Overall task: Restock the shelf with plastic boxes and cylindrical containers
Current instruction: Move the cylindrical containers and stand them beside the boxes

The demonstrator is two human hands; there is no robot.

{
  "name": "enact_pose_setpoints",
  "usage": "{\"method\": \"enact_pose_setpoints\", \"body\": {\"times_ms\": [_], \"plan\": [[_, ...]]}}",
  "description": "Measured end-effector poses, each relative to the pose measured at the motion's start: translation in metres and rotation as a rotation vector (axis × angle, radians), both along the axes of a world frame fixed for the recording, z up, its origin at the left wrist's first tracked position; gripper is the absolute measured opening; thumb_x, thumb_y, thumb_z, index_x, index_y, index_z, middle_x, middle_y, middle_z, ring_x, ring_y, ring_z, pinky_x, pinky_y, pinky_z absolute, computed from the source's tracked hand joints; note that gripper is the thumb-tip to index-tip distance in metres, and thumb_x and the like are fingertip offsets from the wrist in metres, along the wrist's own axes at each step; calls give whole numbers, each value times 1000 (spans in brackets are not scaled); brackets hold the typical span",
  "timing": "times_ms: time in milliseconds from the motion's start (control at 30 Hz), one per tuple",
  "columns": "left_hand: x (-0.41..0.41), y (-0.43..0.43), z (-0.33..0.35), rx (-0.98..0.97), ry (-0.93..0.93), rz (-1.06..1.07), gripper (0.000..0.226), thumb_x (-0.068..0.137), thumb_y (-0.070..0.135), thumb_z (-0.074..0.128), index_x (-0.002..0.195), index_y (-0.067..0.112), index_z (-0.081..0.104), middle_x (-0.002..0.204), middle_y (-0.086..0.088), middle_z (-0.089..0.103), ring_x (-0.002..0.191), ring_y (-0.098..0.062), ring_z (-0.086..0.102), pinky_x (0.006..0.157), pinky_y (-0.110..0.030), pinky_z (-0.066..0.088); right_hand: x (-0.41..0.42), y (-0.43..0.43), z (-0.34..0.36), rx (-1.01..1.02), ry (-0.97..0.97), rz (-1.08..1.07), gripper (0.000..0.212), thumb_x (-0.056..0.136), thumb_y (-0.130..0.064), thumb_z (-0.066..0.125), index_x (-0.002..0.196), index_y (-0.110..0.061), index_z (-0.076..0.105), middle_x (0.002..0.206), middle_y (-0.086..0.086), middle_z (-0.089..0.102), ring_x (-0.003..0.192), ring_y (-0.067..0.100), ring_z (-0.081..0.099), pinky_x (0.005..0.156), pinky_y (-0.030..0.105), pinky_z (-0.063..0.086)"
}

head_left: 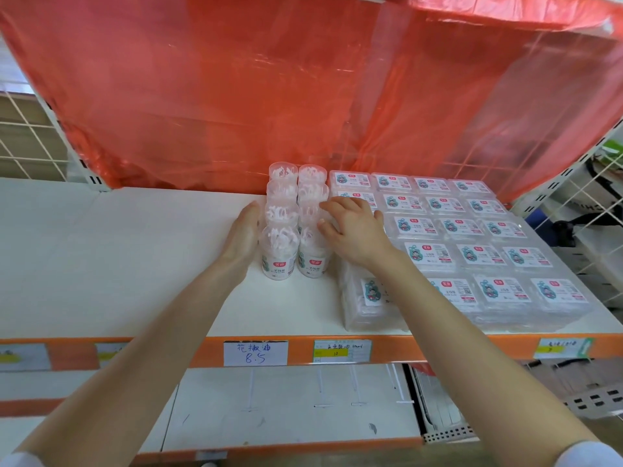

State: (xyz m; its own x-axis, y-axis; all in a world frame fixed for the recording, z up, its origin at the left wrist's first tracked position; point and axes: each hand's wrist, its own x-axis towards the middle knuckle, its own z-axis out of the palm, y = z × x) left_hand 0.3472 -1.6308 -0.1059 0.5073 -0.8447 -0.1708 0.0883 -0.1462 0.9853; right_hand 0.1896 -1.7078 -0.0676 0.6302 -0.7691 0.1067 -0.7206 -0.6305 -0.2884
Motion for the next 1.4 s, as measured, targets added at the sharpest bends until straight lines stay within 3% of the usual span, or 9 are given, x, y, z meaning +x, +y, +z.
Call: {"method": "enact_pose_setpoints", "body": {"times_ms": [100, 167, 233, 400, 533, 867, 1133, 1400], "plan": [[14, 17, 10, 54, -349, 50, 46, 99, 33, 28, 142, 19, 32, 148, 2, 32, 135, -13, 30, 113, -28, 18, 11, 4, 5, -62, 0, 44, 43, 96, -34, 41, 136, -21, 43, 143, -2, 39, 133, 25, 25, 105, 53, 20], [21, 33, 16, 77, -540, 54, 44, 99, 33, 30, 141, 19, 36, 147, 4, 35, 133, -12, 31, 102, -17, 16, 23, 10, 9, -86, 15, 93, 43, 95, -35, 40, 136, -22, 42, 143, -1, 39, 133, 25, 26, 105, 51, 21], [29, 52, 23, 116, -665, 63, 44, 99, 33, 32, 139, 17, 38, 144, 0, 39, 131, -15, 35, 98, -18, 20, 39, 17, 11, -102, 46, 158, 43, 96, -35, 39, 136, -21, 42, 142, 0, 40, 132, 26, 26, 104, 50, 22], [55, 101, 29, 250, -899, 108, 45, 97, 33, 36, 137, 13, 41, 139, -10, 44, 127, -25, 39, 104, -33, 28, 84, 46, 14, -117, 104, 310, 44, 96, -38, 37, 136, -21, 41, 143, 1, 37, 133, 24, 24, 103, 49, 21], [89, 151, 27, 349, -955, 198, 45, 96, 34, 39, 135, 12, 45, 137, -11, 46, 127, -28, 39, 104, -42, 33, 133, 89, 9, -123, 130, 430, 44, 96, -39, 35, 137, -22, 40, 144, 1, 36, 134, 25, 23, 103, 49, 20], [199, 319, 16, 500, -968, 370, 43, 94, 33, 43, 131, 12, 48, 133, -11, 49, 122, -31, 42, 99, -46, 37, 270, 233, -9, -53, 122, 582, 42, 96, -37, 36, 134, -21, 42, 139, 3, 40, 131, 27, 27, 101, 48, 24], [273, 431, 12, 598, -1051, 425, 43, 94, 34, 44, 130, 12, 49, 130, -12, 52, 122, -35, 42, 96, -42, 36, 362, 337, -24, 2, 98, 663, 42, 97, -37, 34, 134, -20, 42, 139, 4, 41, 129, 28, 28, 100, 47, 25], [330, 480, 9, 622, -1063, 450, 41, 94, 33, 43, 126, 9, 53, 126, -13, 55, 119, -34, 45, 94, -42, 39, 432, 389, -30, -20, 109, 752, 43, 96, -38, 33, 133, -19, 44, 138, 3, 43, 129, 27, 30, 99, 46, 26]]}}
